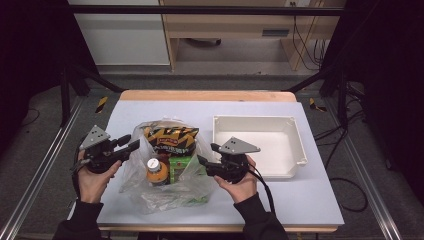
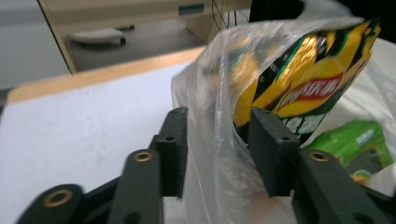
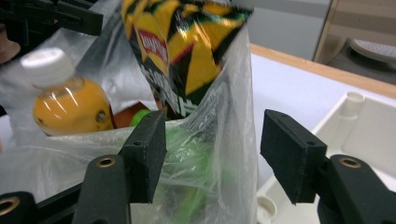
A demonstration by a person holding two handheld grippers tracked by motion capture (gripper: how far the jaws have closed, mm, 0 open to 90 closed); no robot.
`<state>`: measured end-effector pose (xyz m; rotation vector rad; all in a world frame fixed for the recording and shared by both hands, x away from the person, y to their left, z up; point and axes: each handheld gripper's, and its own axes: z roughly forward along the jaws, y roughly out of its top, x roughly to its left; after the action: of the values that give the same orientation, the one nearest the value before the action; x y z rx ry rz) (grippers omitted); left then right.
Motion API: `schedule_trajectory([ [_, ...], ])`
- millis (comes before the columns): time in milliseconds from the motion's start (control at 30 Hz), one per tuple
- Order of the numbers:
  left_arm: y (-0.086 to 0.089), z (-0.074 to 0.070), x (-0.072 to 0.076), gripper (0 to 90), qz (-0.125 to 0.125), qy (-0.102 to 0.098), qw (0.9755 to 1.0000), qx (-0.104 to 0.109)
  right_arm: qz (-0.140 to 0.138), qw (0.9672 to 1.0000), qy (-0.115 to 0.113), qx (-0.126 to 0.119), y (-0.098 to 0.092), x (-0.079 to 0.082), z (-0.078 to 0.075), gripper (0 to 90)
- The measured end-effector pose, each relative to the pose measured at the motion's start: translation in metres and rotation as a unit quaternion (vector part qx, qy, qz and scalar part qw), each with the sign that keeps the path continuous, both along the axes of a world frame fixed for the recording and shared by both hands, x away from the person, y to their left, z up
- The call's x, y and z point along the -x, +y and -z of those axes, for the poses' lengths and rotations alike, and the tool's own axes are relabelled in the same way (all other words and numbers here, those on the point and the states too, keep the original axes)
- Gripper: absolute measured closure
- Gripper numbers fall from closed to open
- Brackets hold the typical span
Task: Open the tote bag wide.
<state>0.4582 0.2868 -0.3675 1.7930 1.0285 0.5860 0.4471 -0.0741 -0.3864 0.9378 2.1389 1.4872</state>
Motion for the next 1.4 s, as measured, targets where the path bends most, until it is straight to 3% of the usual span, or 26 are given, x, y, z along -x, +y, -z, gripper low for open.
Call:
schedule_trajectory([
  [33,0.000,0.002,-0.001,66.7,-0.001,0.003,1.0000,-0.003,0.001,1.0000,0.001,0.001,-0.001,0.000,0.003,41.2],
  [67,0.001,0.004,-0.001,76.2,0.000,0.008,1.0000,-0.002,0.001,0.9999,0.010,0.003,-0.002,0.000,0.009,42.6],
  [233,0.001,0.000,0.000,87.8,0.002,-0.004,1.0000,0.005,0.002,0.9997,0.019,0.012,-0.002,-0.002,0.016,51.2],
  [333,0.000,-0.008,0.001,89.4,0.001,-0.022,0.9997,0.008,0.001,0.9996,0.020,0.020,0.000,-0.003,0.018,66.4],
  [367,0.000,-0.011,0.000,89.5,-0.002,-0.030,0.9995,0.011,0.001,0.9993,0.020,0.031,0.002,-0.004,0.019,79.1],
  [400,0.000,-0.013,-0.001,89.5,-0.006,-0.035,0.9993,0.013,0.001,0.9993,0.020,0.031,0.002,-0.004,0.019,79.1],
  [467,0.002,-0.019,-0.007,89.6,-0.020,-0.045,0.9987,0.016,0.006,0.9990,0.017,0.040,0.002,-0.005,0.020,88.7],
  [567,0.003,-0.022,-0.017,89.6,-0.039,-0.044,0.9982,0.009,0.009,0.9986,0.020,0.049,0.003,-0.005,0.022,90.0],
  [633,0.002,-0.017,-0.029,89.6,-0.053,-0.033,0.9980,-0.008,0.010,0.9983,0.016,0.056,0.005,-0.005,0.024,90.0],
  [733,0.002,-0.001,-0.045,89.5,-0.056,0.003,0.9981,-0.025,0.014,0.9980,0.015,0.060,0.006,-0.005,0.026,89.9],
  [800,0.003,0.014,-0.050,89.4,-0.051,0.026,0.9979,-0.032,0.019,0.9977,0.015,0.064,0.006,-0.005,0.028,89.9],
  [967,0.000,0.046,-0.055,89.3,-0.034,0.061,0.9966,-0.044,0.031,0.9958,0.010,0.086,0.009,-0.007,0.031,90.0],
  [1100,-0.006,0.067,-0.062,89.2,-0.028,0.089,0.9932,-0.071,0.056,0.9936,0.006,0.098,0.009,-0.012,0.033,90.0],
  [1200,-0.006,0.078,-0.065,89.2,-0.022,0.105,0.9919,-0.067,0.057,0.9927,0.009,0.106,0.009,-0.013,0.035,90.0],
  [1300,-0.009,0.088,-0.067,89.0,-0.015,0.122,0.9885,-0.088,0.051,0.9910,0.009,0.124,0.013,-0.012,0.037,90.0],
  [1400,-0.012,0.097,-0.067,88.0,-0.013,0.135,0.9862,-0.096,0.047,0.9914,0.016,0.121,0.015,-0.013,0.037,89.8],
])
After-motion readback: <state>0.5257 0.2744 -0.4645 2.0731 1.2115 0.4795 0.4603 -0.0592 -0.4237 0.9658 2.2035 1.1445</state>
